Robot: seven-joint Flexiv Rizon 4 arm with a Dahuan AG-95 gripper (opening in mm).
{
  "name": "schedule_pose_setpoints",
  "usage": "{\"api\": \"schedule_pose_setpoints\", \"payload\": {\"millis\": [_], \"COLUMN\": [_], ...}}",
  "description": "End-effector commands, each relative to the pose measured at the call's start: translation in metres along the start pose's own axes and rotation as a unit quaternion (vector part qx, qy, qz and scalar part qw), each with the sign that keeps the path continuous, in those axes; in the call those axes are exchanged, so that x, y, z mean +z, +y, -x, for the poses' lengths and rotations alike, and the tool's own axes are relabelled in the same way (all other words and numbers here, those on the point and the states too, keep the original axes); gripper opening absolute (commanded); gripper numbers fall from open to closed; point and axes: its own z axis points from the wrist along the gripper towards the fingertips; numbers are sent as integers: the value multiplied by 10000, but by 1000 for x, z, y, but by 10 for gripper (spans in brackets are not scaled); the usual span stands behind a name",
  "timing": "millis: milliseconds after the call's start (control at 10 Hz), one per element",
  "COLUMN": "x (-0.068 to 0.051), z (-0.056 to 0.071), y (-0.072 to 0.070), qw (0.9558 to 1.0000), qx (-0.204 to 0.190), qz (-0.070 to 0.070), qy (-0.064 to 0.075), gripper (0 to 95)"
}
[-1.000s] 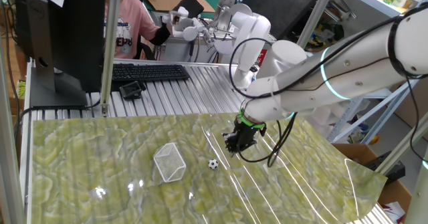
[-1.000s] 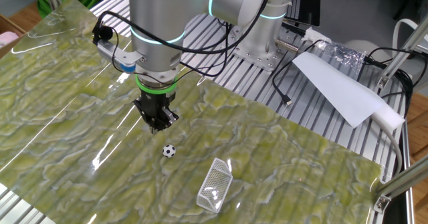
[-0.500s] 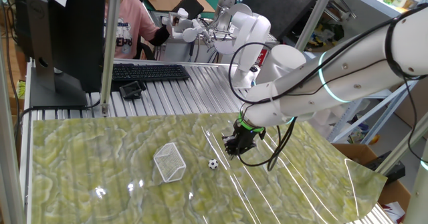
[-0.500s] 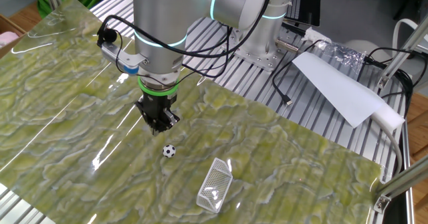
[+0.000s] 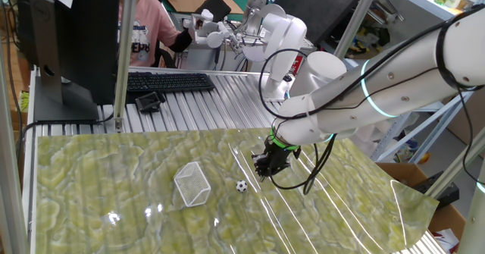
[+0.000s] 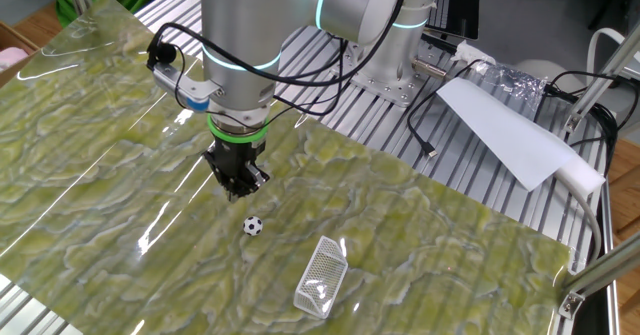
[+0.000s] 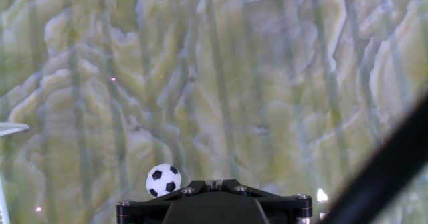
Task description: Push the soccer ball into the goal
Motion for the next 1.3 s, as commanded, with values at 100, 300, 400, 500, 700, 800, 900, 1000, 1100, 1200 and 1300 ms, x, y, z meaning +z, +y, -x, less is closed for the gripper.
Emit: {"api": "schedule_pose_setpoints", "payload": {"millis": [100,300,400,500,700,800,900,1000,1100,1200,1300], "x": [1,1,1,1,1,1,1,1,1,1,1], "z": [0,0,0,0,0,0,0,0,-1,-1,-1], "y": [0,0,0,0,0,0,0,0,0,0,0], "qw": [10000,10000,10000,10000,10000,10000,10000,10000,10000,9999,9999], "qx": [-14,-29,-36,-34,-26,-49,-61,-58,-64,-65,-65], "qz": [21,26,34,50,61,74,73,67,67,68,67], "qy": [9,17,23,24,21,23,2,-34,-35,-34,-46], "gripper": [0,0,0,0,0,0,0,0,0,0,0]}}
